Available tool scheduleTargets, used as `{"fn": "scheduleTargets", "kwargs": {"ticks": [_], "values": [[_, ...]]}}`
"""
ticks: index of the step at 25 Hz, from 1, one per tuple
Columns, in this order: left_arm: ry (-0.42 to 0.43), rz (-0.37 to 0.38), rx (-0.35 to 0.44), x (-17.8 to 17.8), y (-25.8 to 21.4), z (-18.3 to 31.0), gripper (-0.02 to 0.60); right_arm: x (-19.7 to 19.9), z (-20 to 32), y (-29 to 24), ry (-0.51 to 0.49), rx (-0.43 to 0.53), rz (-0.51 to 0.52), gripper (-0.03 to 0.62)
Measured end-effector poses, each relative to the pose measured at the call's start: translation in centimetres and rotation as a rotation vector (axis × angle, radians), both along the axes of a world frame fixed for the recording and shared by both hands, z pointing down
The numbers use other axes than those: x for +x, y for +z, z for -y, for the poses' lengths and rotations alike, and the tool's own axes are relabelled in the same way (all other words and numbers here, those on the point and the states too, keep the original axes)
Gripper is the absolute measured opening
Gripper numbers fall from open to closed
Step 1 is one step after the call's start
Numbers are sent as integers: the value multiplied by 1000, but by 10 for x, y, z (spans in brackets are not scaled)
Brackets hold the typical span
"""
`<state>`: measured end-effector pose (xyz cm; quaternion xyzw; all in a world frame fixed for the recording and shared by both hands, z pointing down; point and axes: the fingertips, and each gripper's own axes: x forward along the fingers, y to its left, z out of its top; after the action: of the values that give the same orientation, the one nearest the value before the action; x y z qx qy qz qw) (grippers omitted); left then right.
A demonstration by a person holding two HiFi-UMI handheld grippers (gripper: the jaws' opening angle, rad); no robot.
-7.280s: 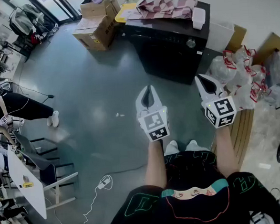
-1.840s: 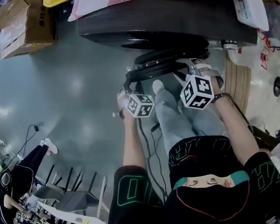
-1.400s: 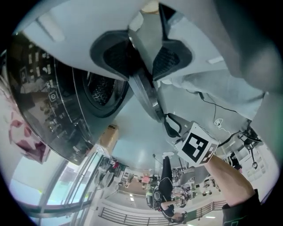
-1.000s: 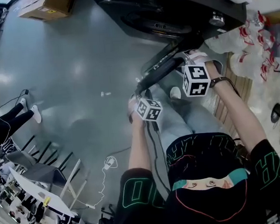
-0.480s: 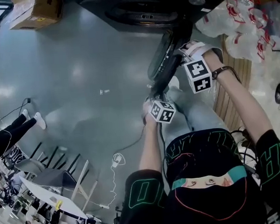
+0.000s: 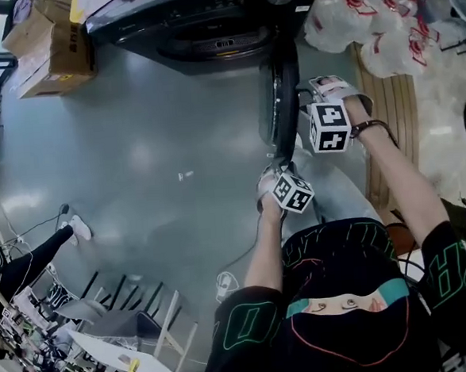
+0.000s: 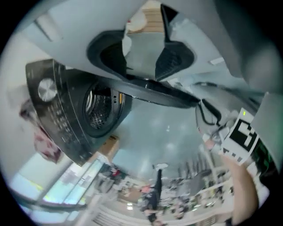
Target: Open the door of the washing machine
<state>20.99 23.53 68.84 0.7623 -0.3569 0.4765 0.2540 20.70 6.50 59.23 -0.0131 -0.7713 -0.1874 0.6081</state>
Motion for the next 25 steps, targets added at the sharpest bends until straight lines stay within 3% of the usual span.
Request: {"fn": "scheduleTargets", "kwargs": {"ticks": [4, 7, 11, 16, 20, 25], "values": [[-40, -41, 102, -5, -40, 20, 67, 15, -6, -26, 365, -106, 225, 206], [-136, -71, 217, -18, -87, 44, 11, 29, -18, -49, 541, -148, 392, 170], [-240, -125, 383, -40, -166, 85, 11, 37, -19, -95, 721, -137, 605, 80], [-415, -184, 638, -68, -278, 130, 11, 34, -7, -178, 828, -124, 951, 3], [-540, -225, 844, -92, -373, 143, 11, 36, 10, -252, 903, -138, 1238, 3], [-636, -233, 1051, -118, -458, 146, 11, 52, 29, -323, 917, -26, 1341, 3]]}}
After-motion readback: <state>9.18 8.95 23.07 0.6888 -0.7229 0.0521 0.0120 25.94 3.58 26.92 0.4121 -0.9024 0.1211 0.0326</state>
